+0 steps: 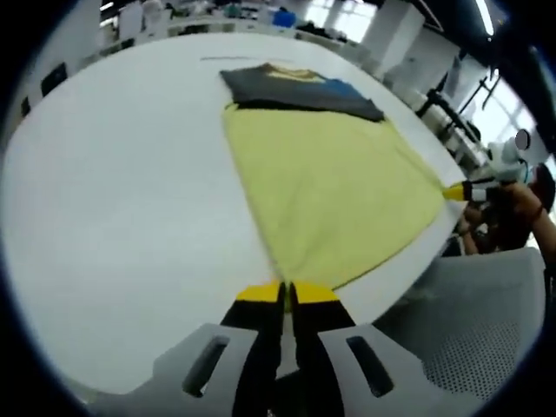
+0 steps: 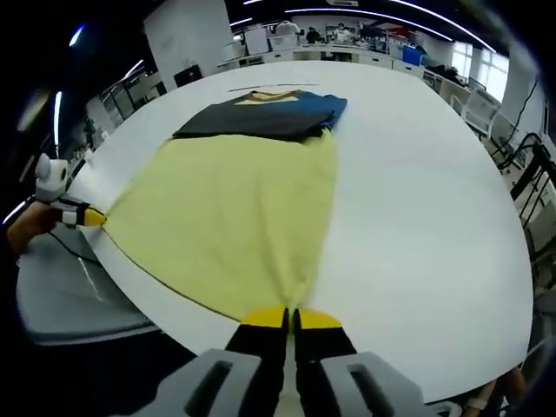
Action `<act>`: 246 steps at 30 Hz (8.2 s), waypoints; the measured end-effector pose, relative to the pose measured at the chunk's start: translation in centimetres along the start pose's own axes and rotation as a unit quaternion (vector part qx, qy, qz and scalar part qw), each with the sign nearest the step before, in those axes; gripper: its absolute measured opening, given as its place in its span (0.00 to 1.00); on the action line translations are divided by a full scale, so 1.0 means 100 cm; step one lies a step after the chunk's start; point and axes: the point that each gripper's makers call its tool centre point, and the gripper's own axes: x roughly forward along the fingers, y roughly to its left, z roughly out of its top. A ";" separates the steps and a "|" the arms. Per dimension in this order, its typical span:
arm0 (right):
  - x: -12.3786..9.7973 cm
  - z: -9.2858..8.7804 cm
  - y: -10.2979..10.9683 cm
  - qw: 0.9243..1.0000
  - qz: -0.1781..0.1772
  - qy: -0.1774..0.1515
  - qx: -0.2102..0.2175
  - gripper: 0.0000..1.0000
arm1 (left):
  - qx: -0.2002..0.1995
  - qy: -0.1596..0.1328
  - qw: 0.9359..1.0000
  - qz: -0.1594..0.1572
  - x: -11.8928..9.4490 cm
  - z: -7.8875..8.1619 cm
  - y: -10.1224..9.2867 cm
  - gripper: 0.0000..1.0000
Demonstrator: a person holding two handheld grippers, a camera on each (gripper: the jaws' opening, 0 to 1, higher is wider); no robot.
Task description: Fold the garment on the visible template until the final outline fits inside the template.
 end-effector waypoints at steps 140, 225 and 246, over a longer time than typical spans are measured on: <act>-0.051 0.211 -0.016 0.987 -0.002 -0.160 -0.024 0.00 | 0.094 -0.155 0.983 0.005 -0.067 0.209 0.026 0.00; 0.153 0.281 -0.083 0.985 -0.062 -0.149 0.059 0.00 | -0.088 -0.199 0.968 0.123 0.119 0.253 0.144 0.00; 0.139 0.277 -0.067 0.979 -0.051 -0.155 -0.123 0.32 | 0.106 -0.202 0.972 0.063 0.109 0.251 0.130 0.42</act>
